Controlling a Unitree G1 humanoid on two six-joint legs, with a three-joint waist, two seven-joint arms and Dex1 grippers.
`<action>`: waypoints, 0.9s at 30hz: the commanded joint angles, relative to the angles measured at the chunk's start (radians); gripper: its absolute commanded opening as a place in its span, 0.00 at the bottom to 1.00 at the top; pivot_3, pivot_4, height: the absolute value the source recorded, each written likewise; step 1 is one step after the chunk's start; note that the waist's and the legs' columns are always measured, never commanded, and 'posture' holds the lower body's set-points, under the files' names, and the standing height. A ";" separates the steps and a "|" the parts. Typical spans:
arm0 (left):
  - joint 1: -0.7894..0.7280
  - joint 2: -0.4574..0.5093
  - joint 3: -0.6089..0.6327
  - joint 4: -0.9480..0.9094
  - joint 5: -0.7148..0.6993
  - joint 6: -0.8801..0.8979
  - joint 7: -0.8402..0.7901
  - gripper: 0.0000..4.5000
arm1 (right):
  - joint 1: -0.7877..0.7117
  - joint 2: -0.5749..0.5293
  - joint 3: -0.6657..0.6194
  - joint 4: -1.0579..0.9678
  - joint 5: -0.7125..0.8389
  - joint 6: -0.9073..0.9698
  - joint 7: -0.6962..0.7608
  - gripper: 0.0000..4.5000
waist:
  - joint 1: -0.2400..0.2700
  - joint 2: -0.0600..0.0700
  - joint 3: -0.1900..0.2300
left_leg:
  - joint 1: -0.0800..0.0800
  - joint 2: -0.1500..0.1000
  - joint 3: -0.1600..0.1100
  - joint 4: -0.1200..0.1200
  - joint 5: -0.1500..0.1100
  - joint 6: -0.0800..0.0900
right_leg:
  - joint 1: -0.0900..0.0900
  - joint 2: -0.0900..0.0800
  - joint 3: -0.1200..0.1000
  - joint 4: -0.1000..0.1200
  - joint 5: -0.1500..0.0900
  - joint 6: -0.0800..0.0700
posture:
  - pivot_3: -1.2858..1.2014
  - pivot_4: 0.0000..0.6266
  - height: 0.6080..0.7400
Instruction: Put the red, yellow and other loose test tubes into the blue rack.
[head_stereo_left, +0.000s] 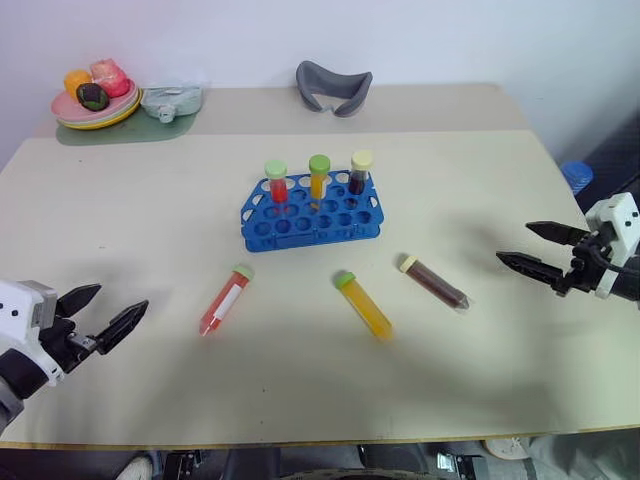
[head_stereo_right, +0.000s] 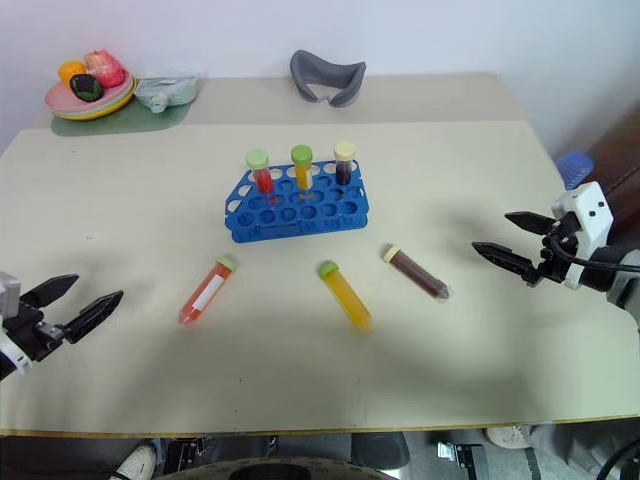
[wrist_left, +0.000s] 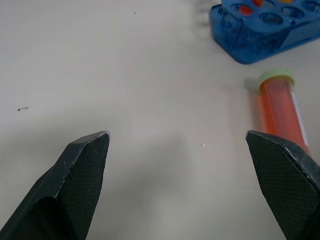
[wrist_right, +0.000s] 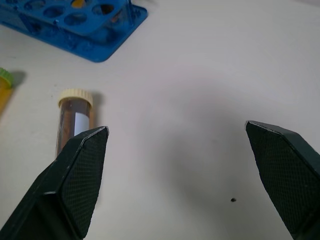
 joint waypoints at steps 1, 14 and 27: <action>-0.002 0.002 0.024 -0.025 -0.013 -0.010 0.004 0.99 | -0.012 -0.014 -0.013 -0.013 0.006 0.001 0.000 1.00 | 0.000 0.000 0.000 | 0.000 0.000 0.000 0.000 0.000 0.000 | 0.000 0.000 0.000 0.000 0.000 0.000 | 0.52 0.24 1.00; -0.152 0.024 -0.154 -0.102 -0.051 0.023 0.012 0.99 | -0.005 -0.080 0.019 -0.213 0.017 0.175 -0.073 1.00 | 0.013 0.001 0.000 | 0.000 0.000 0.000 0.000 0.000 0.000 | 0.000 0.000 0.000 0.000 0.000 0.000 | 0.52 0.24 1.00; -0.487 0.061 -0.671 -0.141 -0.017 0.024 -0.173 0.99 | -0.209 -0.113 0.084 -0.647 0.315 0.943 -0.347 1.00 | 0.008 0.001 0.000 | 0.000 0.000 0.000 0.000 0.000 0.000 | -0.001 0.001 0.000 0.002 0.000 0.000 | 0.52 0.24 1.00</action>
